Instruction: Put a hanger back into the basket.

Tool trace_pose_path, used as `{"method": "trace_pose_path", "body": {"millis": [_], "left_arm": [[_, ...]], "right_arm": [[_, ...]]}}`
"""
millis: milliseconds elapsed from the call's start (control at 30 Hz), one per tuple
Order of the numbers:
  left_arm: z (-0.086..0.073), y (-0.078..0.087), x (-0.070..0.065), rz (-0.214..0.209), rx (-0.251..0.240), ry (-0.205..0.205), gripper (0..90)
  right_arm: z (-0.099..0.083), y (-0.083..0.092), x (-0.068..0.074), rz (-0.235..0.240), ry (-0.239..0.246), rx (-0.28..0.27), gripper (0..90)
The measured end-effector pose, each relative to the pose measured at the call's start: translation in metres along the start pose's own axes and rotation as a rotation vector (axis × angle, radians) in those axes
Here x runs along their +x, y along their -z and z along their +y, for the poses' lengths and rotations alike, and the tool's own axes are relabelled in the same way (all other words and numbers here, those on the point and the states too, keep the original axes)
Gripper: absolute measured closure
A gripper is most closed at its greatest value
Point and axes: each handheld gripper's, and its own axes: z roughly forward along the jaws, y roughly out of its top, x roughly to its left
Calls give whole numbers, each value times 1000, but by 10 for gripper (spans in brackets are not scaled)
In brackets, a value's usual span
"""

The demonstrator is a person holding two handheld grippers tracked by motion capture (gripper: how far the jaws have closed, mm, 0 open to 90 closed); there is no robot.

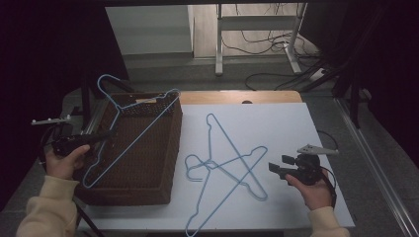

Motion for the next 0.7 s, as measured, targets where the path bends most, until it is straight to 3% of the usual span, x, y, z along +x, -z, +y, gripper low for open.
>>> {"method": "trace_pose_path", "body": {"millis": [300,700], "left_arm": [[-6,1,23,44,5,32,868],[-15,-5,41,72,34,64,867]], "right_arm": [[0,-2,0,4,-1,4,305],[1,-3,0,5,2,7,303]]}}
